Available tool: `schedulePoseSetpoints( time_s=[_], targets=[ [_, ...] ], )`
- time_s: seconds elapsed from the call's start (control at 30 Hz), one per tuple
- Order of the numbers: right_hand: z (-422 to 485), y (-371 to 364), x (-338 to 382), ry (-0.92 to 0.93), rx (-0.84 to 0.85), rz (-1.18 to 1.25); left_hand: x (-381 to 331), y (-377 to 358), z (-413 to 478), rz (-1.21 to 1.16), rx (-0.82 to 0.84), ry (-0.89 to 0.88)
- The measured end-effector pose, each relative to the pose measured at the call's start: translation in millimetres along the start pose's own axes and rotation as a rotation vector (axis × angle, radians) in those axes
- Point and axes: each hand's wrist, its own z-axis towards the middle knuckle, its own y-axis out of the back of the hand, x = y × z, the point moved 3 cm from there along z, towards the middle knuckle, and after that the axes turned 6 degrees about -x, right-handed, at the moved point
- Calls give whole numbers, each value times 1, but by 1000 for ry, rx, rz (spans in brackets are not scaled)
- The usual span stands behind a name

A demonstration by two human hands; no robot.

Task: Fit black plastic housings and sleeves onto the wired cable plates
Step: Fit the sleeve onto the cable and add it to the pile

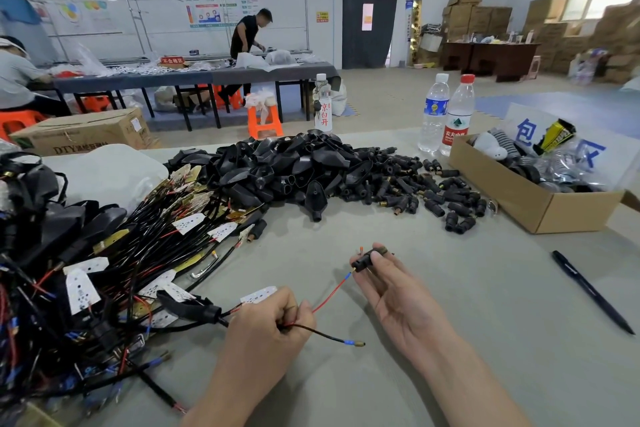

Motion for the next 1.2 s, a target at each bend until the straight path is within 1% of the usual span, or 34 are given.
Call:
schedulePoseSetpoints(
  time_s=[0.23,0.4,0.57,0.73,0.87,1.0,1.1,1.2],
  targets=[
    [1,0,-1,-3,34,-17,6,-2,0,49,-23,-20],
    [1,-1,0,-3,39,-54,11,-4,0,94,-45,16],
    [-1,-2,1,2,62,-40,12,-2,0,120,-55,38],
    [-3,-1,0,48,76,-127,7,1,0,54,-41,30],
    [-5,-2,0,61,73,-166,4,2,-1,-39,-62,60],
    [-11,-8,-7,30,110,-208,4,2,0,-129,-77,126],
    [-18,-14,-17,-20,176,-247,0,3,2,-168,-87,136],
    [-21,-17,-23,-60,160,-230,0,3,2,-244,-93,178]
  ],
)
